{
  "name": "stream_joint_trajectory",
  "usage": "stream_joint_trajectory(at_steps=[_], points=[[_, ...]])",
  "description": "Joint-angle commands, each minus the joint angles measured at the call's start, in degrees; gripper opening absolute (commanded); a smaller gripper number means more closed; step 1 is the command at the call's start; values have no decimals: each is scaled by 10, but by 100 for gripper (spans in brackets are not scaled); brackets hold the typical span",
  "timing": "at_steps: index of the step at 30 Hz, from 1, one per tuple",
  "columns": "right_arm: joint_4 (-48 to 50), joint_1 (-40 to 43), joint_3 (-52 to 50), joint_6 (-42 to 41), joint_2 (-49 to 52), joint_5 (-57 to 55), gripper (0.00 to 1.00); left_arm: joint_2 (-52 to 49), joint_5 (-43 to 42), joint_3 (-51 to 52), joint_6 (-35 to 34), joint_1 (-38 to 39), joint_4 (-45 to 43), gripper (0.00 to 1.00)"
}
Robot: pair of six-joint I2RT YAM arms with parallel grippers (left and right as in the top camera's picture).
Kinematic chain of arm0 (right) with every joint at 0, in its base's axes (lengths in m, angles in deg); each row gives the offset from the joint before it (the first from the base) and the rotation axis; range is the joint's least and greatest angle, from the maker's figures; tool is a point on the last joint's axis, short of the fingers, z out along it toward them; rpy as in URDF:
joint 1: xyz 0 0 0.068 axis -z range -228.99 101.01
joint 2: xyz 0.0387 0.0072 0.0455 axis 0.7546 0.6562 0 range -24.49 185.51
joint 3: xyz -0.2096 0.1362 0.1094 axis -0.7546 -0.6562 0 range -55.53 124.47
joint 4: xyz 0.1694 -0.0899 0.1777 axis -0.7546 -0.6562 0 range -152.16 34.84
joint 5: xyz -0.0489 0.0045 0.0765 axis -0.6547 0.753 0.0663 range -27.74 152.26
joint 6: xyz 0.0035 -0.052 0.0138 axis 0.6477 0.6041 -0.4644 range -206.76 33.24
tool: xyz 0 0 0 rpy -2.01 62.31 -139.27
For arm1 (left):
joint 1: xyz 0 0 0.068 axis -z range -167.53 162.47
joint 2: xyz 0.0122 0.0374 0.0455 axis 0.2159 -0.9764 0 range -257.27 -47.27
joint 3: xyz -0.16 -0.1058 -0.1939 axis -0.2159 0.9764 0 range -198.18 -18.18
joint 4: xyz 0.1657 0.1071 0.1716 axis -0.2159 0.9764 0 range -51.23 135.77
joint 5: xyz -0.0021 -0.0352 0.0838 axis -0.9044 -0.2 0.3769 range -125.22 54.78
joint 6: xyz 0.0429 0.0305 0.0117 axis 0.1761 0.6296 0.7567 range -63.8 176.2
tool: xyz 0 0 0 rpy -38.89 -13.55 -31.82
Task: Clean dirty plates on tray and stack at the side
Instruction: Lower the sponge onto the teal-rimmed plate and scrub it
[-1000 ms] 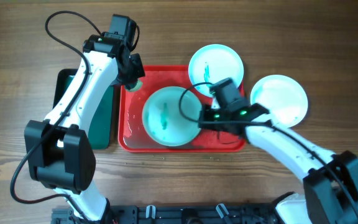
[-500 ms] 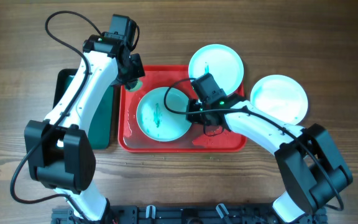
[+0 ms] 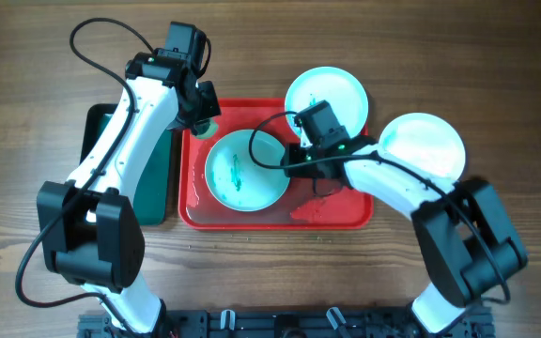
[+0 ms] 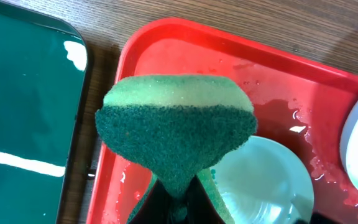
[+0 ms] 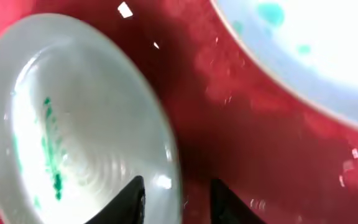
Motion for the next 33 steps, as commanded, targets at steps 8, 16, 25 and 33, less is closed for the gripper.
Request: stream_joint_trajectory(at_steps=[8, 16, 25, 33], points=[[41, 2, 11, 12, 40, 31, 4, 9, -29, -8, -22, 2, 1, 4], [19, 2, 11, -78, 41, 37, 4, 9, -24, 68, -21, 46, -20, 4], [20, 2, 11, -69, 41, 41, 4, 9, 9, 217, -12, 57, -124, 4], [20, 2, 11, -57, 41, 54, 4, 9, -11, 256, 35, 66, -172, 4]])
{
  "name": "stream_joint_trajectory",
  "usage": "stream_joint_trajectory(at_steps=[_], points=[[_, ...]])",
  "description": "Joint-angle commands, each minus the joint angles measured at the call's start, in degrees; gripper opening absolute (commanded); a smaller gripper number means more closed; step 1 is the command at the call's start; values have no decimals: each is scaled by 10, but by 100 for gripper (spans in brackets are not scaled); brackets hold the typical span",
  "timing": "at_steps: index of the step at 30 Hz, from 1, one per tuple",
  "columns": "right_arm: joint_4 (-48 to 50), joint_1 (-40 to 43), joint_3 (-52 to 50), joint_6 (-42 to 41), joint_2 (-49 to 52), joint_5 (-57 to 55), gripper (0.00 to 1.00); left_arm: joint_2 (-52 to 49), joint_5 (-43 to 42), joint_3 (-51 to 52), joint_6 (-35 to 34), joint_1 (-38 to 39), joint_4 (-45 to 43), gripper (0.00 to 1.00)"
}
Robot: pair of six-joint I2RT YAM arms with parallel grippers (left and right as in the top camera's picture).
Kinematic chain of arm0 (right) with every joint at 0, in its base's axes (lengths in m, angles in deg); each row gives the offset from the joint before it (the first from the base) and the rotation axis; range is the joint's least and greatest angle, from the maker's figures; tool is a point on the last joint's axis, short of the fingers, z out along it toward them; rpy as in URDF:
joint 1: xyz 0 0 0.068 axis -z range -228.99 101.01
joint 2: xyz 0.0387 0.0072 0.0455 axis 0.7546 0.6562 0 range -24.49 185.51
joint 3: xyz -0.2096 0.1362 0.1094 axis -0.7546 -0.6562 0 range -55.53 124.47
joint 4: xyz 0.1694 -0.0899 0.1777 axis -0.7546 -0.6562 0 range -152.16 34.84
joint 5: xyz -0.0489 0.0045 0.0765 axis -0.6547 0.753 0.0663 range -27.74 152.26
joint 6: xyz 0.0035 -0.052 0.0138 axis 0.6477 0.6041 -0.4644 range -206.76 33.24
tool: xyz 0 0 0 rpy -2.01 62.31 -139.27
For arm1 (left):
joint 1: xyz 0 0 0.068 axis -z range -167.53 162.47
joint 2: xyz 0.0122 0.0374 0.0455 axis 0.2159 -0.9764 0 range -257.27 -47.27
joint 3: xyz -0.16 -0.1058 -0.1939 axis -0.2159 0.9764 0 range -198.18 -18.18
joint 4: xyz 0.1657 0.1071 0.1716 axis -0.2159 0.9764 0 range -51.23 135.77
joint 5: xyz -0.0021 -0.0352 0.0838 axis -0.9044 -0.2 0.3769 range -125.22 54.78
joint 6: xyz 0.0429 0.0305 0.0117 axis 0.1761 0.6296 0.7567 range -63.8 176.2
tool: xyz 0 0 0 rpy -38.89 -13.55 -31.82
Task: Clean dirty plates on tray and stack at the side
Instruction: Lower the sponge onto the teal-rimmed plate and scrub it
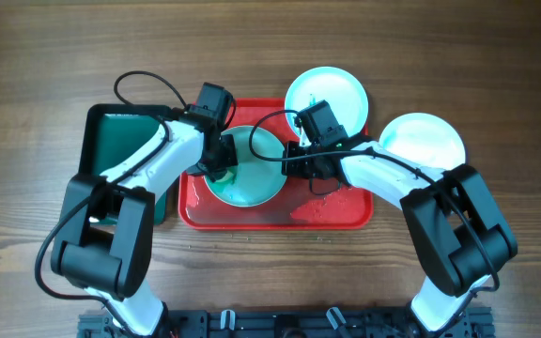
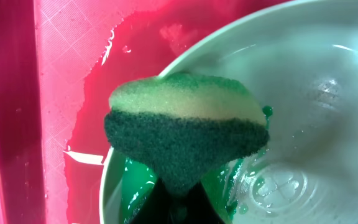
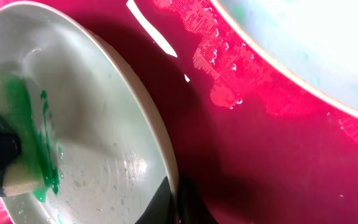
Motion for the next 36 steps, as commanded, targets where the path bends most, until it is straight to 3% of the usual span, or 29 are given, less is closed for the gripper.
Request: stream_joint_trajectory(at_steps=[1, 7, 11, 21, 25, 29, 36], points=[[-2, -2, 8, 2, 11, 22, 4, -2, -21, 17, 52, 16, -3, 4], [-2, -2, 8, 17, 11, 32, 4, -2, -75, 18, 138, 88, -3, 4], [-2, -2, 8, 17, 11, 32, 4, -2, -66, 18, 146, 124, -25, 4], [-6, -2, 8, 17, 11, 32, 4, -2, 33, 18, 24, 82, -155, 4], [-6, -2, 8, 17, 11, 32, 4, -2, 74, 18, 6, 47, -196, 4], [-6, -2, 8, 17, 11, 32, 4, -2, 74, 19, 6, 20, -162, 4], [-6, -2, 8, 17, 11, 32, 4, -2, 52, 23, 14, 13, -3, 4]])
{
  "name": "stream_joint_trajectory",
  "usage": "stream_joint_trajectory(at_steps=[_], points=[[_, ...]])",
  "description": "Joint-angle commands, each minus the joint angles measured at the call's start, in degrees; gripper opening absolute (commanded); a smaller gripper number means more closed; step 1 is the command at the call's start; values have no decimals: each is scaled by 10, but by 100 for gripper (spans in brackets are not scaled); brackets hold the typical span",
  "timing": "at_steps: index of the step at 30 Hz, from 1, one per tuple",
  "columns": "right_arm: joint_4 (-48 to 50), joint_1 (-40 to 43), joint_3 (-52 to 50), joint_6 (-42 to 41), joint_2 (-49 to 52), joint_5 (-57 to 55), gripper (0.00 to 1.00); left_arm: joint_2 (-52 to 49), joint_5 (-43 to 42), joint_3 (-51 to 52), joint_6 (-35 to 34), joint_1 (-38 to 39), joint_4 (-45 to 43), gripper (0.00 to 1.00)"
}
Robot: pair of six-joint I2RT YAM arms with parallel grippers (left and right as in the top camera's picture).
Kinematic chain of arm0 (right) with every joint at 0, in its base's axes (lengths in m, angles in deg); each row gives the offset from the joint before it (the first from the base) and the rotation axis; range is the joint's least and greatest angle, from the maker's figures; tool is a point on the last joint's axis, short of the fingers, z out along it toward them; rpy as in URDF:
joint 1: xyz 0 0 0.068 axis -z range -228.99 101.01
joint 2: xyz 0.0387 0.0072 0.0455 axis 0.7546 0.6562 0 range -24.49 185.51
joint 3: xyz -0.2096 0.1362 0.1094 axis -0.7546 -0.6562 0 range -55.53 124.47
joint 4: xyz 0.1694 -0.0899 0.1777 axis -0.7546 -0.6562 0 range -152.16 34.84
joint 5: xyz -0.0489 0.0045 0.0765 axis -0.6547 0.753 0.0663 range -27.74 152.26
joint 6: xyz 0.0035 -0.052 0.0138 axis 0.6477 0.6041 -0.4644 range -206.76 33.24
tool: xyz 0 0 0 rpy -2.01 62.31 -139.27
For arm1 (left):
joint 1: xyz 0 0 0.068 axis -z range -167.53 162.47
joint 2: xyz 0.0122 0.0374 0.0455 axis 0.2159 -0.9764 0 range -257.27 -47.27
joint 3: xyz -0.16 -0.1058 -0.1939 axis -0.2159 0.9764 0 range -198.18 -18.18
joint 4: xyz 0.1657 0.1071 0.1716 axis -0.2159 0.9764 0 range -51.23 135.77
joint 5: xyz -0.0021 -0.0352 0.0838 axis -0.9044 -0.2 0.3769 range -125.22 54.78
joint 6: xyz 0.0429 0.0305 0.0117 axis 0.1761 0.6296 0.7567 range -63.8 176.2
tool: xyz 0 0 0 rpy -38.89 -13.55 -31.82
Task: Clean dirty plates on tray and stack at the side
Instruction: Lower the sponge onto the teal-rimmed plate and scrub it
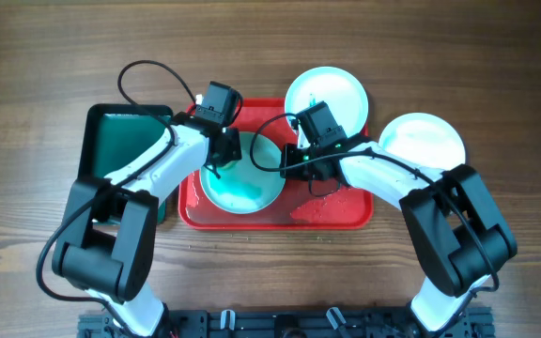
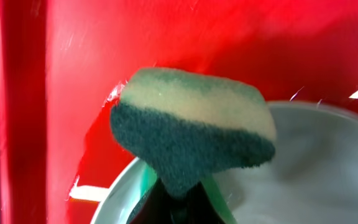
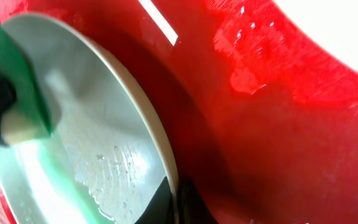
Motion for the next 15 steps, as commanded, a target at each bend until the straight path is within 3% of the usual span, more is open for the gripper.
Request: stream_joint_trajectory(at_steps=[1, 8, 15], points=[[0, 0, 8, 1, 11, 11, 4, -7, -25, 13, 11, -4, 77, 4], [-1, 0, 8, 1, 11, 16, 4, -7, -298, 13, 194, -4, 99, 4], [-2, 0, 8, 2, 11, 24, 4, -7, -317, 13, 203, -4, 48, 4]])
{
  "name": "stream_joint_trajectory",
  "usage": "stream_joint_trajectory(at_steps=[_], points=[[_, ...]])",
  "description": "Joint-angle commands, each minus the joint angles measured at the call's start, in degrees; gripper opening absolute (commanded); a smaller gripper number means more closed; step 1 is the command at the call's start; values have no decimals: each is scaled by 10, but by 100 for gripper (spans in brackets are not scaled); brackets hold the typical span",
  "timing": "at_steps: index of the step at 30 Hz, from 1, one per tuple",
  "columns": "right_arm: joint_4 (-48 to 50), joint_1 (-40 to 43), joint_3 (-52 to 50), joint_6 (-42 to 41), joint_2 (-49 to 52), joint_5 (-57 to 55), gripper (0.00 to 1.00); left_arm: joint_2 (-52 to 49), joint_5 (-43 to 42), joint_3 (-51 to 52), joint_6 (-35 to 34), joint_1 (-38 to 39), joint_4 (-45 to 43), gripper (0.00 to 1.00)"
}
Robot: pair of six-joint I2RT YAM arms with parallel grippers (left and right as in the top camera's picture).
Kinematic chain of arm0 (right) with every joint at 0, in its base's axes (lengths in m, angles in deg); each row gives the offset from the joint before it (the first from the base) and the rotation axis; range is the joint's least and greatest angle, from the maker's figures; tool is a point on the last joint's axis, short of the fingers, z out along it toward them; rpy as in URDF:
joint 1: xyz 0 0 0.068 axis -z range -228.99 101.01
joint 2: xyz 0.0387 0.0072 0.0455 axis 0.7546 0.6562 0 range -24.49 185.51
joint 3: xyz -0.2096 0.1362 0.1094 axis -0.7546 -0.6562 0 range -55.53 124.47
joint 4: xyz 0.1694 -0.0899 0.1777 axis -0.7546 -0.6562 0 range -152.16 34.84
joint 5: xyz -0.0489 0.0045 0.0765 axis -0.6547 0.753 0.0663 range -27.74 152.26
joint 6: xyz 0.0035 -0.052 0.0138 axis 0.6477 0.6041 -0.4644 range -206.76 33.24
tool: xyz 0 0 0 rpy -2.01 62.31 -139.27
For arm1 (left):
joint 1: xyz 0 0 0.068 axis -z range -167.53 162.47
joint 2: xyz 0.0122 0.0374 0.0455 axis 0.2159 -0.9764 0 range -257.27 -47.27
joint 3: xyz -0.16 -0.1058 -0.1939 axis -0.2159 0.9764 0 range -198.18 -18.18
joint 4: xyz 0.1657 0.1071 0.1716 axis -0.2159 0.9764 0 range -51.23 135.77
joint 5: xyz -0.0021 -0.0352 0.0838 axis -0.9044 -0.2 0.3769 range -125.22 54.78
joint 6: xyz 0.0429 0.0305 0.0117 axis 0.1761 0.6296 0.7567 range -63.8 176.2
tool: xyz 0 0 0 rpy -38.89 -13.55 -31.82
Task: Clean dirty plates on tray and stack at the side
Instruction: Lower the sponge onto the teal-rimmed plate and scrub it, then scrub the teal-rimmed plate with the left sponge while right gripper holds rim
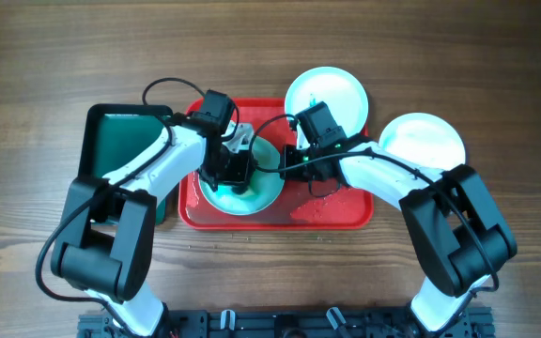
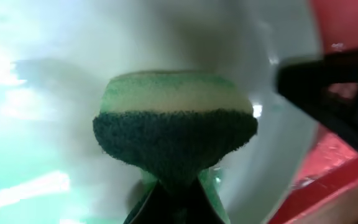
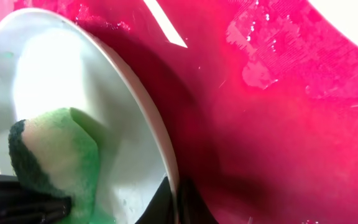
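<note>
A pale plate [image 1: 263, 191] lies in the red tray [image 1: 336, 214], wet with green suds. My left gripper [image 1: 231, 167] is shut on a green-and-yellow sponge [image 2: 174, 124], which presses on the inside of the plate [image 2: 73, 62]. The fingers [image 2: 176, 196] pinch the sponge's lower end. My right gripper [image 1: 287, 167] is shut on the plate's right rim; in the right wrist view the gripper [image 3: 174, 194] straddles the rim, with the sponge [image 3: 55, 155] across the plate [image 3: 61, 68]. A second plate [image 1: 325, 94] with green marks sits at the tray's back edge.
A dark green basin [image 1: 111, 141] stands left of the tray. A white plate [image 1: 423, 145] rests on the wooden table right of the tray. The tray floor [image 3: 278, 124] is wet around the plate.
My left gripper with the sponge has moved from the plate's back left rim to the inside of the plate, and its wrist has turned. My right gripper still holds the rim.
First the sponge hung over the tray's back left corner and my right gripper stood open around the rim of the green-streaked plate. Then the right gripper was shut on the rim and the sponge was on the plate's left side. The streak is now smeared into suds.
</note>
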Motion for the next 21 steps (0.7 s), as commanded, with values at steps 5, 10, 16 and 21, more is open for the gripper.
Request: stream_joint_trajectory(at_steps=[5, 10, 16, 21], points=[[0, 1, 8, -10, 11, 13, 4, -9, -17, 5, 28, 2, -67, 4], [1, 1, 8, -11, 11, 13, 4, -9, -16, 5, 29, 2, 6, 4], [2, 1, 8, -11, 11, 13, 4, -9, -126, 5, 62, 2, 16, 4], [1, 1, 8, -10, 11, 13, 4, -9, -126, 5, 14, 2, -49, 4]])
